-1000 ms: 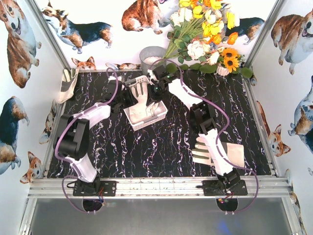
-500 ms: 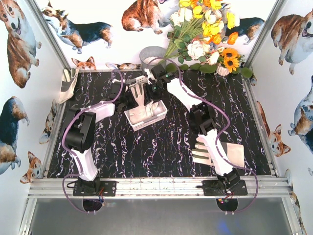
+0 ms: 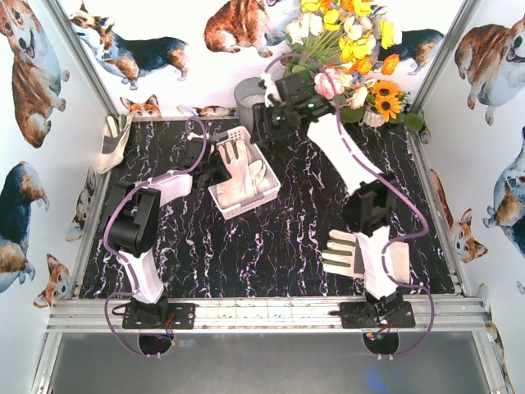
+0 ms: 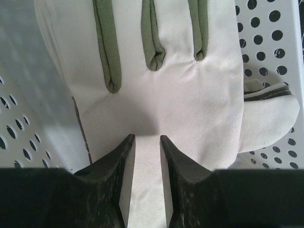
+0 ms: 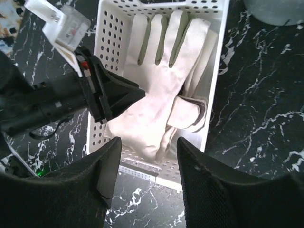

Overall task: Put the gloves into the storage basket
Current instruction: Place the glove in the bin.

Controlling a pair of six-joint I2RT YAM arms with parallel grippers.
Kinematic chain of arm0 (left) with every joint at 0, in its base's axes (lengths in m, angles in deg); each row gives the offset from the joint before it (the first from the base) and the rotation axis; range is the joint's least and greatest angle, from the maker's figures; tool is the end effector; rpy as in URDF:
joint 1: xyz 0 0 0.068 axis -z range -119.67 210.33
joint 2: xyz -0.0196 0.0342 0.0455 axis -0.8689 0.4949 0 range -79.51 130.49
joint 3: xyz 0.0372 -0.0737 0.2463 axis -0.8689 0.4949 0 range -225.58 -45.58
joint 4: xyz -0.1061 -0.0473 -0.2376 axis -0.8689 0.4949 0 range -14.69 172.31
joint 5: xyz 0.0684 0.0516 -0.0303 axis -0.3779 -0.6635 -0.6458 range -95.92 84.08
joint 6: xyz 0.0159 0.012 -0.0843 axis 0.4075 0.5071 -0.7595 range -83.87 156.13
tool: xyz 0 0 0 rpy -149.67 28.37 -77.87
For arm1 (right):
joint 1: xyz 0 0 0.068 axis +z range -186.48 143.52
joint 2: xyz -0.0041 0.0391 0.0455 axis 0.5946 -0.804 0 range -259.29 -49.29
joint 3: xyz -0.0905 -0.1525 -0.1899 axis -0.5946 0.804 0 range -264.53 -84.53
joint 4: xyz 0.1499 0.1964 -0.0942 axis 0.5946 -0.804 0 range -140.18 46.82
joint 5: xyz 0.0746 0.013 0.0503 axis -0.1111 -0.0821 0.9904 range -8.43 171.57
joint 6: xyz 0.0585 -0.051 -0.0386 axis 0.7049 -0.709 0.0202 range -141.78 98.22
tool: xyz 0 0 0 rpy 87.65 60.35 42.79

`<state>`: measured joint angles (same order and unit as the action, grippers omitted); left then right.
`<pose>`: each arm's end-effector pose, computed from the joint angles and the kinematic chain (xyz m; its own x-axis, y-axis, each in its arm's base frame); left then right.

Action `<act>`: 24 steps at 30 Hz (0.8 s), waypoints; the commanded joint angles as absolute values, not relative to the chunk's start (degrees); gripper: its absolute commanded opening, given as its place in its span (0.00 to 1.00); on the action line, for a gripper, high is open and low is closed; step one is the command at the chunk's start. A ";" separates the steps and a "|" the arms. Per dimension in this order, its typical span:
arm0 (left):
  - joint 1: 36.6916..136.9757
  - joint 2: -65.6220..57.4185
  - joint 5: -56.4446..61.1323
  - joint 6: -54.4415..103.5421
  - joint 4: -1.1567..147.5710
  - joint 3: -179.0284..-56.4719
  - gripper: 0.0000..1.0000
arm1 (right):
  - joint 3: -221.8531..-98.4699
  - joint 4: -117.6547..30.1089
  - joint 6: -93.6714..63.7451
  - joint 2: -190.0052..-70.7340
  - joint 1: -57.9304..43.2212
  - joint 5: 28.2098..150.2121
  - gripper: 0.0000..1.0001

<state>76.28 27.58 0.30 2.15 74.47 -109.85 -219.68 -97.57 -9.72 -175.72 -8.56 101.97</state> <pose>0.4093 -0.1255 0.1279 -0.7292 -0.3694 -0.5760 -0.0687 0.8770 -0.4755 0.4353 0.2609 0.3076 -0.7547 -0.1785 -0.6313 -0.5078 0.7683 0.3897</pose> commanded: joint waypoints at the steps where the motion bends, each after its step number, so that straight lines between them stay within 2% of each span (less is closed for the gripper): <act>1: 76.92 28.31 0.20 2.49 79.22 -108.79 0.23 | -215.14 -93.87 -8.97 -168.97 -9.36 100.59 0.52; 5: 77.27 26.92 1.93 2.88 79.18 -109.89 0.27 | -207.71 -91.83 -7.44 -163.29 -9.41 100.61 0.50; 14: 80.77 19.70 2.87 9.20 85.52 -119.23 0.42 | -187.28 -83.64 -4.34 -144.24 -11.09 100.83 0.50; 24: 79.15 5.39 -7.80 15.14 98.78 -120.20 0.65 | -163.45 -80.57 -3.15 -123.95 -18.99 98.45 0.53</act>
<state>81.55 9.42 -1.58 11.29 90.97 -119.60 -168.69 -83.60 -3.36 -128.97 -17.32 100.51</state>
